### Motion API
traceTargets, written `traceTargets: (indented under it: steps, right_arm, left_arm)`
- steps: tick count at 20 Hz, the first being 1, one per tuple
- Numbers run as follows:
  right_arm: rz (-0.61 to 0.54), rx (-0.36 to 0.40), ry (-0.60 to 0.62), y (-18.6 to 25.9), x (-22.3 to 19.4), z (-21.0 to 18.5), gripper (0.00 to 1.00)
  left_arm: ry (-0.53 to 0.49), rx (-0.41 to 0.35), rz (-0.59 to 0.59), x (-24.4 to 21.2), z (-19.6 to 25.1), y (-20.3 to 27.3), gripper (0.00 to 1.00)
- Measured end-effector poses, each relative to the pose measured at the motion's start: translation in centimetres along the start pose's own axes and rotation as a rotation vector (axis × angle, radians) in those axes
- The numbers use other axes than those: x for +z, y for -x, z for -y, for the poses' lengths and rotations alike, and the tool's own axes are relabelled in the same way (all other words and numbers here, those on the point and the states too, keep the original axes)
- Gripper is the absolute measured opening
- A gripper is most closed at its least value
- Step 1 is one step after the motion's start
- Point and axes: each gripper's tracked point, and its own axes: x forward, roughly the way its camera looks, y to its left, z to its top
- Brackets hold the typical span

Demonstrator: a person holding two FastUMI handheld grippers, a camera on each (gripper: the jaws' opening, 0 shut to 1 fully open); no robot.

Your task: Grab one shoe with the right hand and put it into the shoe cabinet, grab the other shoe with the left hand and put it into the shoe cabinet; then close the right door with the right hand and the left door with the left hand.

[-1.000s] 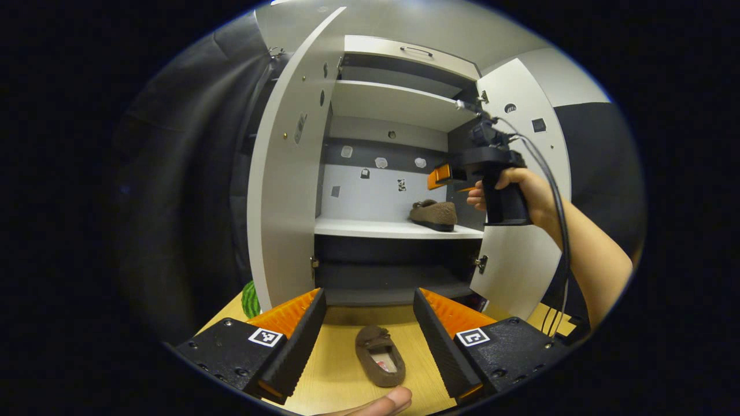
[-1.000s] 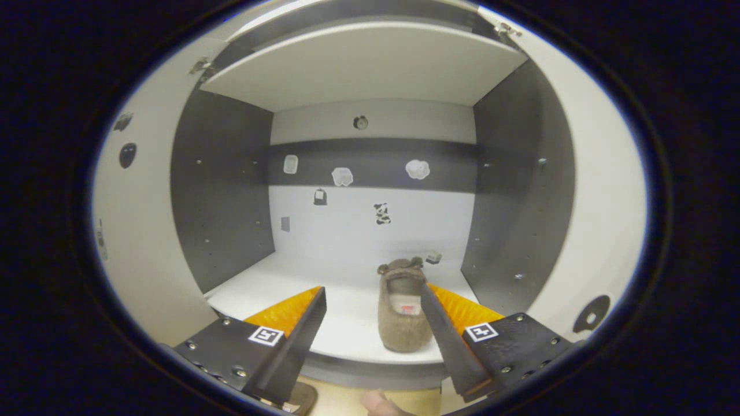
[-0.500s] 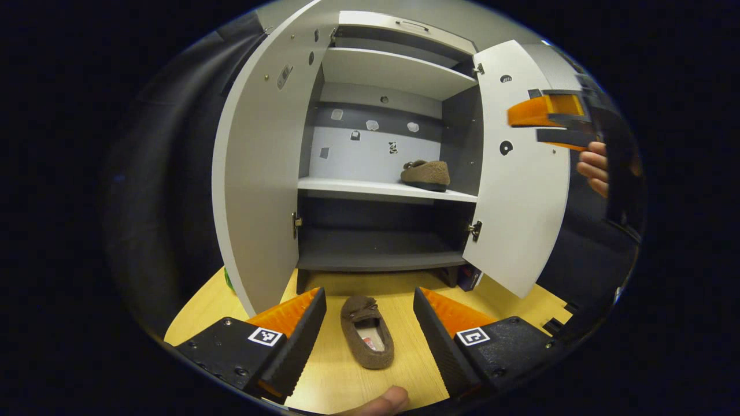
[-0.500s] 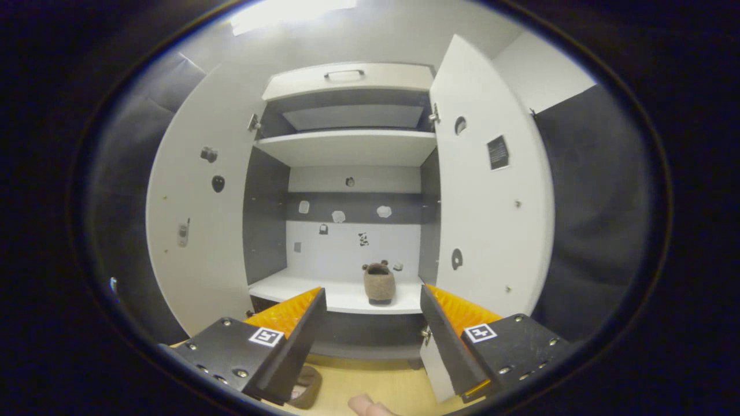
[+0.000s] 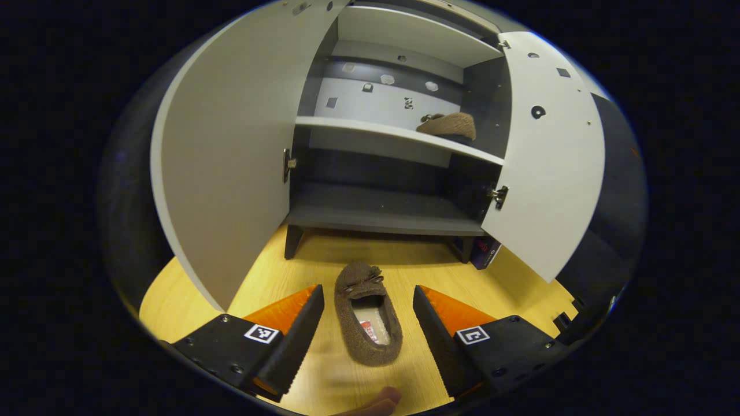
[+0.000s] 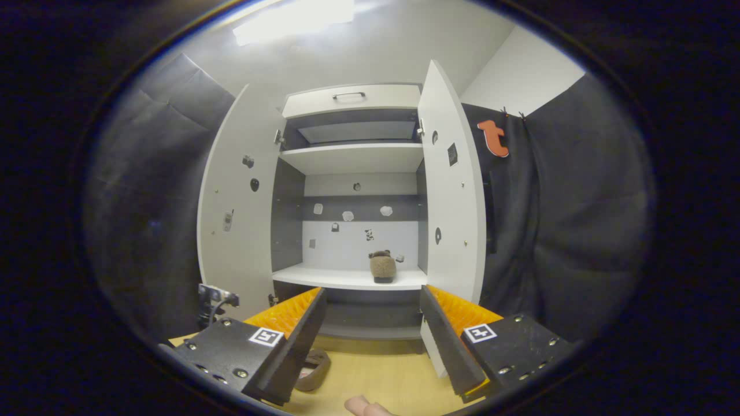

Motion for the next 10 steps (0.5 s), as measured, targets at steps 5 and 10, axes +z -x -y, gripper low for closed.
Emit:
traceTargets:
  steps: [5,10]
  right_arm:
    - [0.0,-0.046,-0.026,0.8,-1.7,1.5,0.98]
    - [-0.014,-0.048,-0.076,0.1,-3.5,2.7,0.98]
  left_arm:
    - [0.019,0.016,-0.109,-4.4,-1.8,-4.3,0.96]
    - [0.026,0.041,-0.162,-6.7,-2.9,-7.0,0.92]
